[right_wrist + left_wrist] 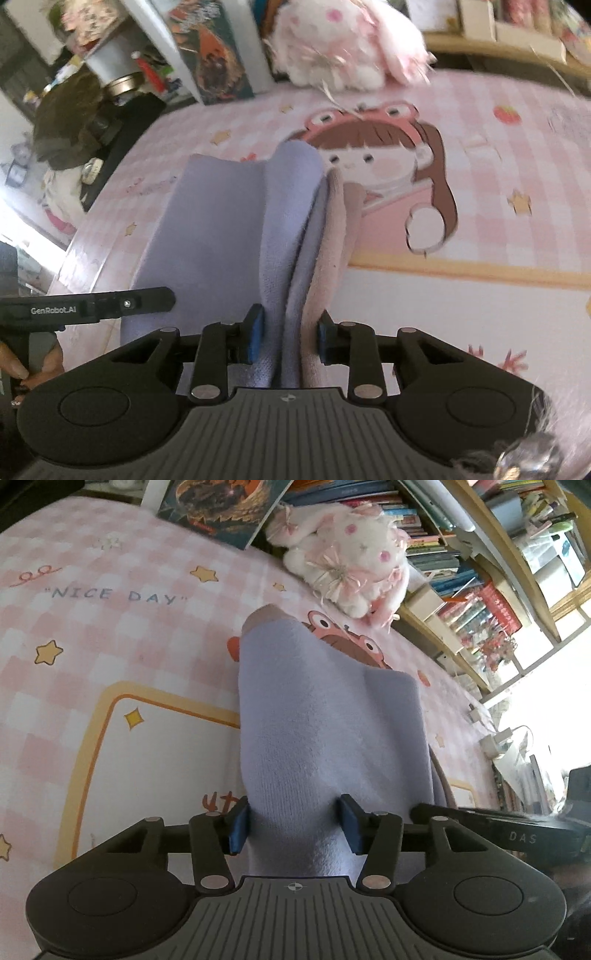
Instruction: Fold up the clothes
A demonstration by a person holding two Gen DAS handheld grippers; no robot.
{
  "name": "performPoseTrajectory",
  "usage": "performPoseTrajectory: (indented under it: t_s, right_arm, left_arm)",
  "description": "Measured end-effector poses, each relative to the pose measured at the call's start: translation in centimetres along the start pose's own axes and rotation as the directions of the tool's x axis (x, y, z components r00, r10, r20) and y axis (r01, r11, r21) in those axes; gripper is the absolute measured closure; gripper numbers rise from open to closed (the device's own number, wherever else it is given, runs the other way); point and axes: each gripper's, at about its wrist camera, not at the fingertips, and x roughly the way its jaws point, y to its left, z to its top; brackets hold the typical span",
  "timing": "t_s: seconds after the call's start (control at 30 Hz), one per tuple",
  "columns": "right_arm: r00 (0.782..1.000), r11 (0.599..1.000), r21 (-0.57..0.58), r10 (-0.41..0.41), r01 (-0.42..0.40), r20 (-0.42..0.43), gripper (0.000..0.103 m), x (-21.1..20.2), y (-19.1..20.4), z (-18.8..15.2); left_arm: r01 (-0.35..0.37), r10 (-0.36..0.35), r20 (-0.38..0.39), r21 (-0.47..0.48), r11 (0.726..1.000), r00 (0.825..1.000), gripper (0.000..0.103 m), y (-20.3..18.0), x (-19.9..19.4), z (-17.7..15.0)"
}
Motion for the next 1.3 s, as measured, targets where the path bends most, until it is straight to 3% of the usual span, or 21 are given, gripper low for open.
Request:
performPoseTrajectory:
  t_s: [0.23,0.37,0.47,0.57,0.63,0.73,0.8,1.03,1.13,1.3]
  right_arm:
    - [1.000,0.993,0.115,0.003,-0.001,-0.012,0.062,1.0,-1.4,-0.4]
    - [1.000,0.988,0.156,0.015,-0.013,-0.012,0.061,1.6,-1.6,-0.4]
    - [1.000,0.990,0.141,0.000,0.000,-0.001,0.070,1.6,-1.0,-0.3]
    - [0.998,0.999,0.034,-0.043,0.042,0.033,0.077,0.7,0.8,-0.5]
    - [0.996,0.997,-0.029,-0.067,0.068,0.053,0.077,0.2,1.9,-1.0]
    - [0.997,0.997,0.052,-0.063,0.061,0.043,0.076,0.6,1.1,-1.5]
    - [0.998,0.991,0.119,-0.057,0.053,0.033,0.066,0.9,0.3,-1.7]
    - [0.998,0.955,0.297,-0.012,-0.005,0.058,0.057,1.5,-1.3,-2.5]
    - [0.997,0.953,0.303,-0.013,-0.009,0.070,0.064,1.6,-1.0,-2.6]
    - [0.993,0.978,0.207,-0.056,0.033,0.106,0.076,0.9,0.6,-2.7]
  left_arm:
    - [0.071,-0.073,-0.022,-0.056,0.996,0.997,0.045,1.6,1.0,0.4]
    - [0.085,-0.091,-0.038,-0.126,0.988,0.995,0.050,2.0,1.5,0.5]
    - [0.047,-0.048,-0.029,-0.022,0.999,0.998,0.056,0.5,1.0,0.5]
    - [0.006,-0.007,0.008,0.108,0.994,1.000,0.056,-1.2,0.2,0.5]
    - [0.015,-0.014,-0.008,0.116,0.993,1.000,0.055,-0.9,0.3,0.6]
    - [0.054,-0.052,-0.052,0.048,0.997,0.997,0.049,0.8,0.8,1.0]
    - [0.082,-0.082,-0.072,0.004,0.997,0.994,0.048,1.8,1.1,1.3]
    - [0.156,-0.160,-0.081,-0.045,0.987,0.984,0.046,3.0,2.1,1.5]
    - [0.161,-0.165,-0.083,-0.055,0.985,0.983,0.051,3.0,2.2,1.6]
    - [0.117,-0.115,-0.057,0.018,0.993,0.992,0.056,1.7,1.4,1.3]
